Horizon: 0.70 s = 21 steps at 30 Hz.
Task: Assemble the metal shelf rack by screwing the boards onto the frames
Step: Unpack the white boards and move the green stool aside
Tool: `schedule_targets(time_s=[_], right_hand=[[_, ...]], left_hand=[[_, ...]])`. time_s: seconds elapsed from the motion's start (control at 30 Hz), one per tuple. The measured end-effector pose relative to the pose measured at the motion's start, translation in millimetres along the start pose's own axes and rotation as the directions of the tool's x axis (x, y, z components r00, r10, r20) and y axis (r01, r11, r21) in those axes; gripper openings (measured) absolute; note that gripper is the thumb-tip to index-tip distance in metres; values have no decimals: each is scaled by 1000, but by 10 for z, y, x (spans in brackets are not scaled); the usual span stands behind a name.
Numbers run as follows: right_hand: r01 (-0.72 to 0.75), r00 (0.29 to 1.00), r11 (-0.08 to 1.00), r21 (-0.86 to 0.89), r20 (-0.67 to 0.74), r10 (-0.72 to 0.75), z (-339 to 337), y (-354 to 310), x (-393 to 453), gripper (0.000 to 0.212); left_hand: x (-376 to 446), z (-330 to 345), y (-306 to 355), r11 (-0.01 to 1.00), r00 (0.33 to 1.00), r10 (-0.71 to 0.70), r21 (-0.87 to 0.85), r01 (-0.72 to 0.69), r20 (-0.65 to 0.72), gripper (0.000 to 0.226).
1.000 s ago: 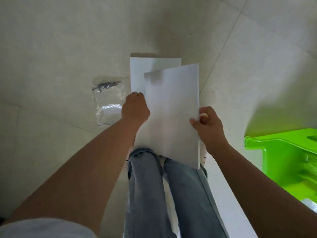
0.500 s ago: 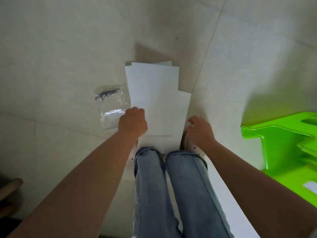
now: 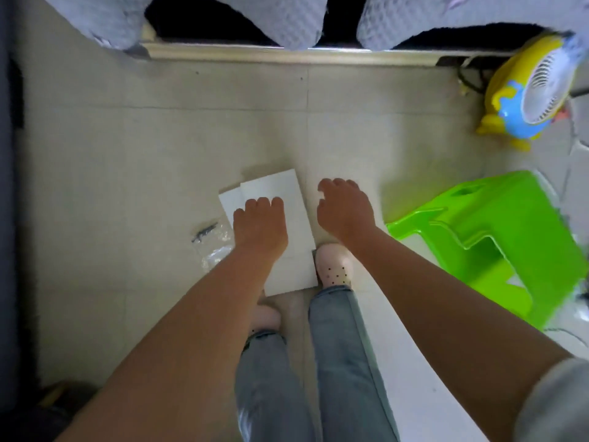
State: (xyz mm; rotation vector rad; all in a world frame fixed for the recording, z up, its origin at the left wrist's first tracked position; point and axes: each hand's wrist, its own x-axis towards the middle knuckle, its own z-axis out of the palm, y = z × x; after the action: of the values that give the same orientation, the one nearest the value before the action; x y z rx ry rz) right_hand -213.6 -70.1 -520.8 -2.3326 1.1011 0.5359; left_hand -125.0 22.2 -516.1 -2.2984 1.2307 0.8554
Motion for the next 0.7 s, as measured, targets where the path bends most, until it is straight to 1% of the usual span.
schedule_targets(time_s=[0.07, 0.13, 0.23, 0.33, 0.53, 0.63, 0.7], right_hand=[[-70, 997, 998, 7, -23, 70, -86, 246, -354, 31], [-159, 985, 985, 59, -64, 163, -148, 478, -787, 32], [-293, 933, 916, 274, -127, 337, -238, 751, -1517, 35], [-375, 875, 842, 387, -151, 459, -329, 1033, -2219, 36], [-450, 763, 762, 466, -242, 599, -506, 1890, -3531, 36], [-478, 706, 726, 494, -275, 652, -555, 2445, -4215, 38], [-515, 650, 688, 511, -289, 702, -543, 2838, -4713, 39]], left_hand=[[-220, -165, 152, 995, 997, 76, 75, -73, -34, 39], [-471, -289, 351, 973, 984, 176, 161, -168, -37, 43], [-940, -415, 730, 913, 941, 336, 258, -316, -36, 45], [-1412, -534, 1222, 830, 879, 473, 361, -424, -54, 45], [-2314, -583, 2510, 674, 767, 639, 523, -522, -59, 39], [-2717, -552, 3332, 599, 701, 711, 570, -563, -56, 36], [-3015, -464, 3906, 552, 658, 752, 592, -587, -49, 35]])
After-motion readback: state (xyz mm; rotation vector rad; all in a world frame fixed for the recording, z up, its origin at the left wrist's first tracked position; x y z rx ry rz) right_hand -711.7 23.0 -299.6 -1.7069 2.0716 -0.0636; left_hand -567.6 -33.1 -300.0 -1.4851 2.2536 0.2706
